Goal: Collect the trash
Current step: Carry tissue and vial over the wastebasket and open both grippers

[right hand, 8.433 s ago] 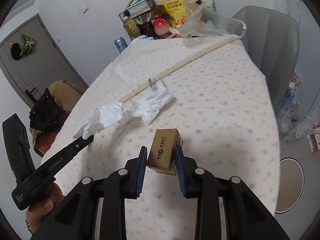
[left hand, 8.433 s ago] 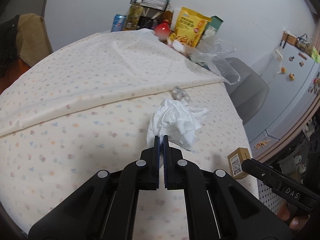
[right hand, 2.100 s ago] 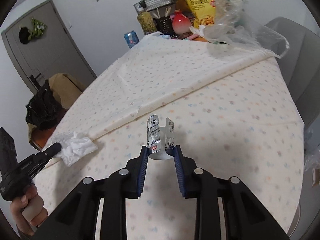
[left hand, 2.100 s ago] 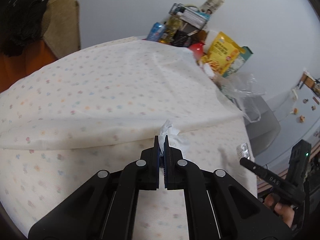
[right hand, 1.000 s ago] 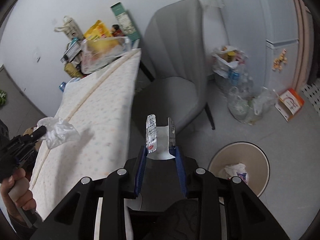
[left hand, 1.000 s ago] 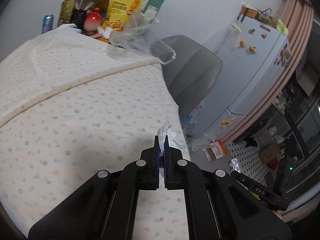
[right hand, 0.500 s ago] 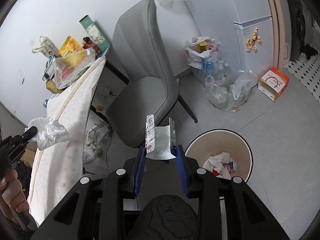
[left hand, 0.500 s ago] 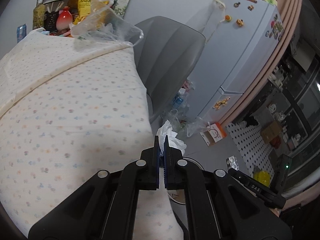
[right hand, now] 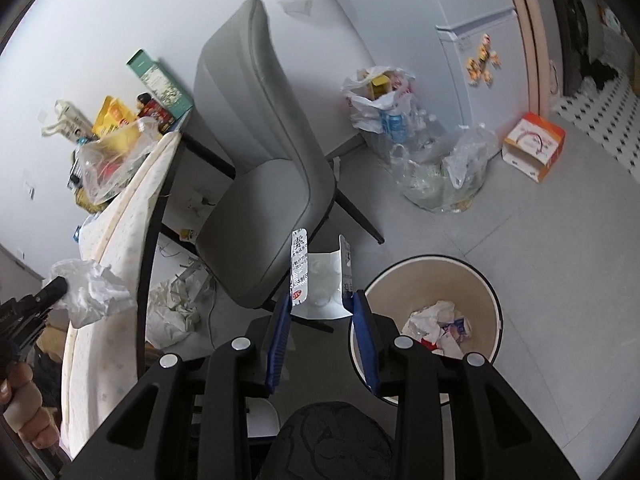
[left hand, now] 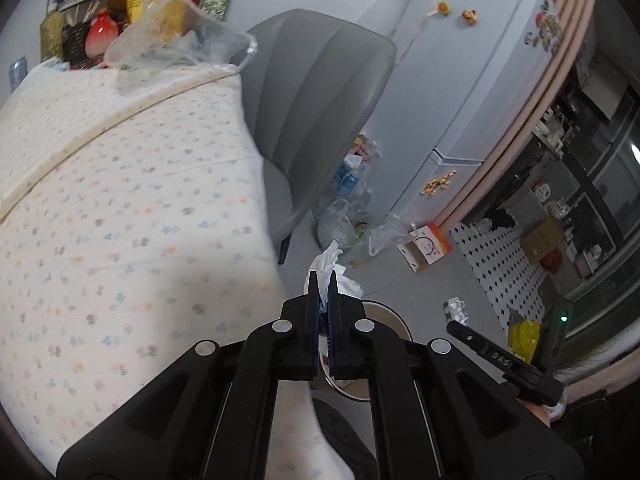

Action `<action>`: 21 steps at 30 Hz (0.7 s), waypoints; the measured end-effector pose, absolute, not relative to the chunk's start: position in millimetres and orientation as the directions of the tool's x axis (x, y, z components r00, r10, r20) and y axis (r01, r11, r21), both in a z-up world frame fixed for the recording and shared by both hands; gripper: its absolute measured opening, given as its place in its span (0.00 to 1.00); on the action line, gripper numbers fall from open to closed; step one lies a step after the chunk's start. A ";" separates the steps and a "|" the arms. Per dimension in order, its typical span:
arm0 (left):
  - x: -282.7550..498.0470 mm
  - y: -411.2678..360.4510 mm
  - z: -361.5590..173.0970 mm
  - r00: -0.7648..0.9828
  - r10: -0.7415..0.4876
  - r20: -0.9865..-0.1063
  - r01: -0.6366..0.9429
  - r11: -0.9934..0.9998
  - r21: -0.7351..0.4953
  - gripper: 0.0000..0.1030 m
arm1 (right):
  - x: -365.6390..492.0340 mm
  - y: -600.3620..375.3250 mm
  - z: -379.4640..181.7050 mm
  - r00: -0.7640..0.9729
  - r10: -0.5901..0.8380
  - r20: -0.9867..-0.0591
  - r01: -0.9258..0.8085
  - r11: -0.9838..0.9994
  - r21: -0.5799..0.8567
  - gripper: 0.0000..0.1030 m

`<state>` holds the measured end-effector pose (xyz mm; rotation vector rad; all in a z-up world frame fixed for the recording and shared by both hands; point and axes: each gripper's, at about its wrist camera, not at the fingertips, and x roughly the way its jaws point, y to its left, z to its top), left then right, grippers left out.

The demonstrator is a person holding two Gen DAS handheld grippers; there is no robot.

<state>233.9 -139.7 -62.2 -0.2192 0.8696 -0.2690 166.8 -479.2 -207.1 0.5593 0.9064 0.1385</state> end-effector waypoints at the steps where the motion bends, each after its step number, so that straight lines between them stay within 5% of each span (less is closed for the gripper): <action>1: 233.7 -143.7 -61.8 0.615 -0.323 -0.719 0.151 0.943 -0.295 0.04 | 168.5 -481.8 -210.7 0.614 0.338 -0.713 0.127 0.849 0.512 0.31; 4: 234.0 -157.5 -64.2 0.603 -0.332 -0.725 0.172 0.942 -0.288 0.04 | 173.1 -486.6 -218.7 0.601 0.334 -0.726 0.145 0.848 0.510 0.36; 6: 235.3 -164.9 -64.9 0.596 -0.334 -0.730 0.183 0.942 -0.281 0.04 | 171.0 -492.9 -221.8 0.611 0.332 -0.719 0.157 0.839 0.521 0.58; 21: 248.2 -267.4 -92.5 0.478 -0.410 -0.777 0.348 0.901 -0.261 0.04 | 107.4 -566.6 -195.8 0.691 0.227 -0.686 0.248 0.817 0.520 0.61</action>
